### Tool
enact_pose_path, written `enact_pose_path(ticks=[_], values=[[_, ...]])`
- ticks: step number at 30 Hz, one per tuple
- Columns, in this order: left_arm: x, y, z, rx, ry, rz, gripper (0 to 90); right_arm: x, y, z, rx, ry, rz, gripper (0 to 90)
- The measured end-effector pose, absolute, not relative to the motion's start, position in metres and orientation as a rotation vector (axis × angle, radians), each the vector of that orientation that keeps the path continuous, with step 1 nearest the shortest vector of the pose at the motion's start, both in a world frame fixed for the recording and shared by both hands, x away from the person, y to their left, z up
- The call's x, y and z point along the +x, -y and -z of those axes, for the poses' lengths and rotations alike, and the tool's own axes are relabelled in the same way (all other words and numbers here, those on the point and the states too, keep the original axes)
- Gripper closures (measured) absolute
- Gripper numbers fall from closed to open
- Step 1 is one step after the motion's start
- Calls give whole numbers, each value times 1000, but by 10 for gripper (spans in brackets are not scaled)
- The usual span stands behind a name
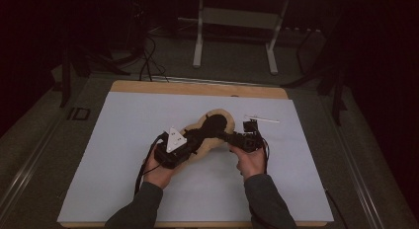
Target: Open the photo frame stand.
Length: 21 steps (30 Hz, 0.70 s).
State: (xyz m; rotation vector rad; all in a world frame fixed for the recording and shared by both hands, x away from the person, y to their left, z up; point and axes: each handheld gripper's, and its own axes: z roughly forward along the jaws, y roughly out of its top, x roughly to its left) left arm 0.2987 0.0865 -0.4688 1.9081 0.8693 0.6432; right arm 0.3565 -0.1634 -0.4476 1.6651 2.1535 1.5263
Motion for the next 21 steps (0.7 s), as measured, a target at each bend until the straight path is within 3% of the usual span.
enact_pose_path(ticks=[21], values=[[294, -87, 463, 1822, -881, -656, 757, 356, 156, 418, 1540, -2168, -1486, 498]])
